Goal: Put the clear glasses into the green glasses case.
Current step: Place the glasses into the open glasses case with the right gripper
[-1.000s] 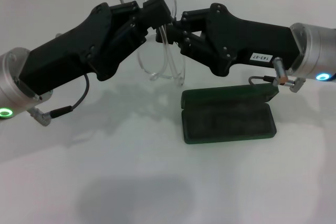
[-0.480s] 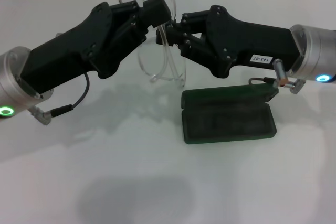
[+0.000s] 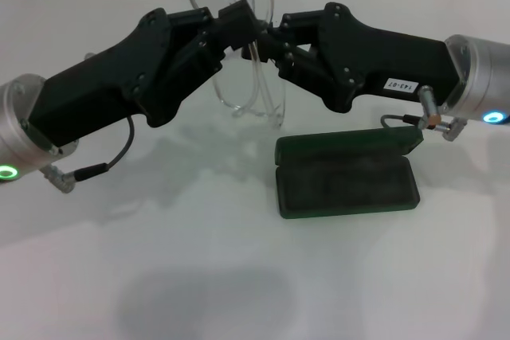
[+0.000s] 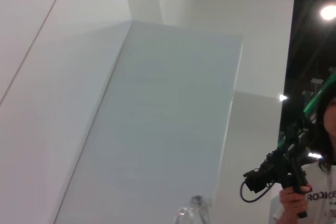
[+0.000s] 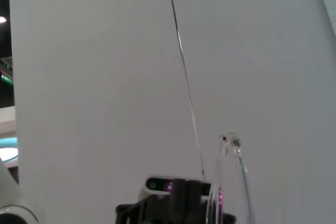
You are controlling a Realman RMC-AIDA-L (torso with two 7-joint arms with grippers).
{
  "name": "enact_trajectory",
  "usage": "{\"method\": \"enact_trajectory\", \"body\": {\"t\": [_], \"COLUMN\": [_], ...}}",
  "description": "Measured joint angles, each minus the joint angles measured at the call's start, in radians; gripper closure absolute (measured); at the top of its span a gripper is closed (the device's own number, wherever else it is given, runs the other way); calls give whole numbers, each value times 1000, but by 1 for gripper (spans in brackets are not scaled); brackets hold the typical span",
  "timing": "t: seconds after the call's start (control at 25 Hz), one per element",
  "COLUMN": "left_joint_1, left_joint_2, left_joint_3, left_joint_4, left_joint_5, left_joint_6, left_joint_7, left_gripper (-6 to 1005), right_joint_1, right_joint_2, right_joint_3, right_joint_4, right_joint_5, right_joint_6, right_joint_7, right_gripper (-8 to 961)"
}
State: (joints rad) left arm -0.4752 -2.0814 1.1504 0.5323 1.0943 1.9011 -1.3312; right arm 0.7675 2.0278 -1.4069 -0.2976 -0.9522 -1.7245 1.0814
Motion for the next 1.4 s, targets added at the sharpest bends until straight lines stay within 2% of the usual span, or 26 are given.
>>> {"method": "enact_trajectory", "body": {"t": [0.2,0.32,0.44,0.56,0.6,0.64,0.68,0.84,0.88,0.96,1.08,1.2,1.4], "left_joint_1": [1,10,40,73,73,80,85,95,96,102,116,132,147], "left_joint_2": [7,28,67,124,124,146,166,175,175,171,169,169,168], "left_joint_3": [0,-1,-29,-89,-89,-116,-158,-277,-304,-357,-400,-433,-462], "left_joint_4": [-2,-2,14,4,4,-7,-13,28,40,60,85,95,98], "left_joint_5": [-1,-2,-4,9,9,30,81,237,267,318,342,347,354], "left_joint_6": [27,51,70,65,65,57,41,19,17,13,9,-18,-96], "left_joint_7": [3,3,4,4,4,4,3,2,0,-6,-25,-52,-93], "left_gripper": [945,944,943,943,942,942,942,941,941,940,939,939,937], "right_joint_1": [-9,-9,-23,-71,-95,-95,-146,-211,-228,-243,-238,-169,-44], "right_joint_2": [0,-5,-16,-31,-37,-37,-46,-51,-51,-44,-23,-17,-14], "right_joint_3": [2,8,34,42,43,43,50,60,68,84,92,90,59], "right_joint_4": [-1,-3,-35,-162,-229,-229,-384,-673,-789,-981,-1202,-1288,-1222], "right_joint_5": [15,23,22,-1,-25,-25,-103,-270,-361,-515,-753,-937,-1104], "right_joint_6": [0,6,24,54,66,66,95,107,107,105,92,27,-61], "right_joint_7": [-13,-23,-21,16,42,42,133,345,444,597,827,1007,1132], "right_gripper": [879,879,879,879,879,879,879,879,879,879,879,879,879]}}
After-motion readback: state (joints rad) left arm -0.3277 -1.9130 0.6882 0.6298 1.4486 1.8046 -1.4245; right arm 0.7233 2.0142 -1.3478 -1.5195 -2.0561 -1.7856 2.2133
